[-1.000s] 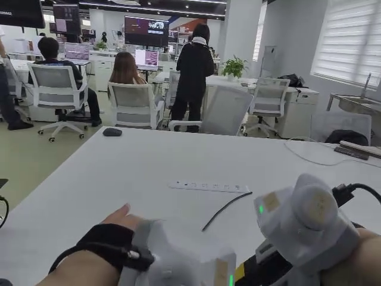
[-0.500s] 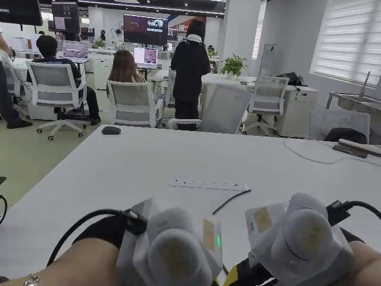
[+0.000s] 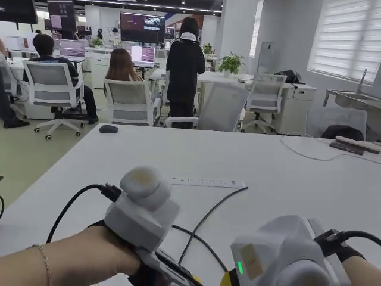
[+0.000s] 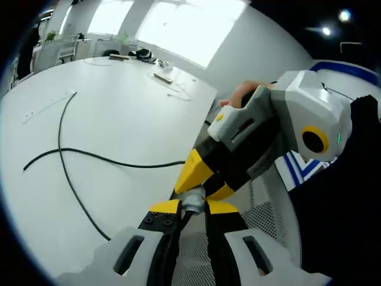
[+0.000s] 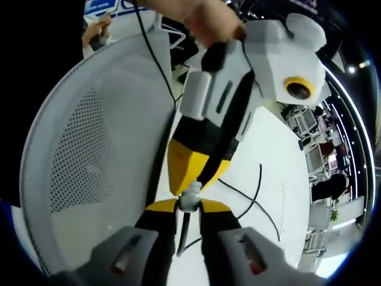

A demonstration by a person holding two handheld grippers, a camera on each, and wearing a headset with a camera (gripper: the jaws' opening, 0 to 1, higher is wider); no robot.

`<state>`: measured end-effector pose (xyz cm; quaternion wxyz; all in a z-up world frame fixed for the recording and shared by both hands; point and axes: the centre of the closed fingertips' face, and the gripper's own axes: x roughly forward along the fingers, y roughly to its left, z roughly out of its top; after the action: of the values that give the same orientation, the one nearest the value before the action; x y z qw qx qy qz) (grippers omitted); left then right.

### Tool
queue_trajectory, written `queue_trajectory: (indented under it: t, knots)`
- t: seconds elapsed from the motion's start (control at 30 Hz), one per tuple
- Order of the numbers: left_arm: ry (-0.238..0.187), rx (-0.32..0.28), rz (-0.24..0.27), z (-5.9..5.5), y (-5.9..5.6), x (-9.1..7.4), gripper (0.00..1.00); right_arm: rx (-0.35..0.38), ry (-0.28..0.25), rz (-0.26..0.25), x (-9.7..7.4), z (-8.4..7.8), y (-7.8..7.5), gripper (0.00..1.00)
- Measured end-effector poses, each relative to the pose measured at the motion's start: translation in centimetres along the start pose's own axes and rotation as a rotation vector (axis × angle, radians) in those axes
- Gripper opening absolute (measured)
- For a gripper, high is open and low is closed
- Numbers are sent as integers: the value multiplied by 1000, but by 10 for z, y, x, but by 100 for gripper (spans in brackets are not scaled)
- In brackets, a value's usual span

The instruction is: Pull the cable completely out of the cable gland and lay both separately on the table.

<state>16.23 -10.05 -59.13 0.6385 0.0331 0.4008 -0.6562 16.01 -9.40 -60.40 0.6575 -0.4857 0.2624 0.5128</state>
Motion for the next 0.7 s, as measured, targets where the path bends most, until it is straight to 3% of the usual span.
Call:
queue_trajectory:
  t: [0.07,0.1,0.17,0.23,0.33,0.4,0.5,0.57,0.6,0.7]
  knots:
    - [-12,34,28,0,0,-1,16,81,-6,-12,0,-3,-3,13]
    - [-14,129,81,2,4,-4,16,103,-17,-19,-1,-4,-4,15]
    - [16,234,166,0,9,-8,17,171,-42,-39,-5,-7,-8,23]
    - [33,326,227,-1,11,-11,17,206,-46,-52,-8,-13,-10,23]
    - [57,446,271,-2,7,-12,17,231,-48,-65,-9,-18,-9,21]
    - [83,464,274,-7,0,-9,17,251,-59,-77,-8,-17,-8,20]
    - [126,511,293,-14,-1,-6,17,264,-85,-78,-3,-11,-2,17]
    - [129,517,300,-16,-2,-4,17,266,-79,-60,3,-12,5,13]
    - [123,511,300,-16,-3,-4,17,257,-69,-22,6,-13,13,8]
    - [129,517,299,-17,-3,-4,17,256,-75,-24,8,-11,16,3]
